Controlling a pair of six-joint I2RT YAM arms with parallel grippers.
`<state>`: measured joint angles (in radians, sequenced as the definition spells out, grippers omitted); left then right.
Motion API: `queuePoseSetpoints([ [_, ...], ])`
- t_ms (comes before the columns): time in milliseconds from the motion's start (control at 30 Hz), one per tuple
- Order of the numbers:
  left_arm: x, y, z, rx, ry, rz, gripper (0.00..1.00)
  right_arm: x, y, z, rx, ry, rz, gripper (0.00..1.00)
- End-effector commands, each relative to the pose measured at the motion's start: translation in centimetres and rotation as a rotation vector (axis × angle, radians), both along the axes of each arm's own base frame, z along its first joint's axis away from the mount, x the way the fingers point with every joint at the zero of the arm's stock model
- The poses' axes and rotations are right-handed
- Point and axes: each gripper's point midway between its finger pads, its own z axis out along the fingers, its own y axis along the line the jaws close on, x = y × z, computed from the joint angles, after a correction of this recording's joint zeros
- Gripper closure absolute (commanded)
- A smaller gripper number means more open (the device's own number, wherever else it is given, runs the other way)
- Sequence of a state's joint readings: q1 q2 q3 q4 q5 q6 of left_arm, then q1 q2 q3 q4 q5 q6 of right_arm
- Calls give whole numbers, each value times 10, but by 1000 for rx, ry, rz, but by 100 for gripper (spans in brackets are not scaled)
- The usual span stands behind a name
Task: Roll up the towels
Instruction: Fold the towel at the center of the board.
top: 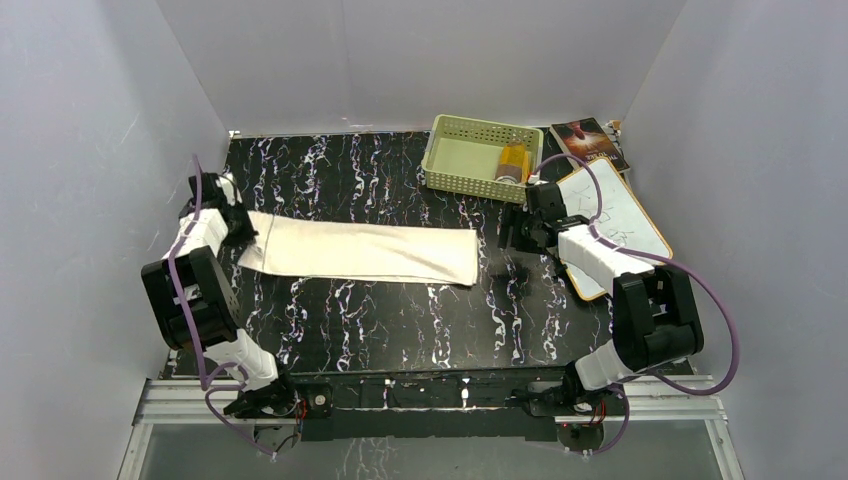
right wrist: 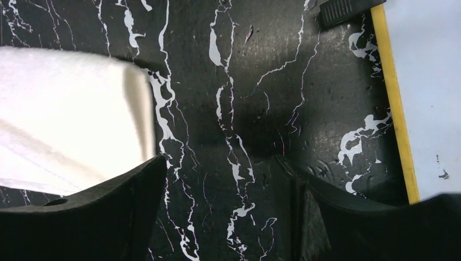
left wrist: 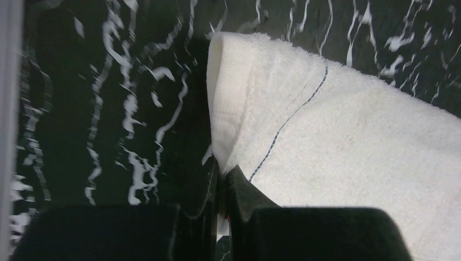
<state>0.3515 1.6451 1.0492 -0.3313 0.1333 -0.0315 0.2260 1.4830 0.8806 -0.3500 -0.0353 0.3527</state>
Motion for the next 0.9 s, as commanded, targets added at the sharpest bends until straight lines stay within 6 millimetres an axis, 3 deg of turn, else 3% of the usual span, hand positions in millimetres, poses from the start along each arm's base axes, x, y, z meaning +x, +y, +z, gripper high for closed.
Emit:
queuePoseSetpoints([
  [0, 17, 35, 49, 193, -20, -2, 100, 21, -3, 16, -6, -44, -58, 32],
  [67, 22, 20, 53, 200, -6, -61, 100, 22, -3, 14, -11, -37, -64, 32],
  [133, 25, -10, 55, 205, 24, -162, 100, 22, -3, 14, -14, -35, -68, 31],
  [267, 22, -96, 55, 84, 100, -390, 100, 23, -4, 16, -16, -38, -71, 31],
  [400, 0, -173, 57, -90, 220, -536, 100, 23, -3, 18, -10, -41, -71, 31],
  [500, -18, -238, 66, -215, 242, -665, 100, 23, -1, 18, -2, -41, -65, 31],
  [633, -28, -302, 86, -347, 206, -743, 100, 23, -1, 19, 2, -42, -63, 30],
  [700, -30, -324, 91, -392, 213, -767, 100, 22, 0, 20, 5, -47, -60, 30],
  [867, -30, -354, 82, -425, 299, -762, 100, 20, -1, 20, 3, -50, -60, 30],
])
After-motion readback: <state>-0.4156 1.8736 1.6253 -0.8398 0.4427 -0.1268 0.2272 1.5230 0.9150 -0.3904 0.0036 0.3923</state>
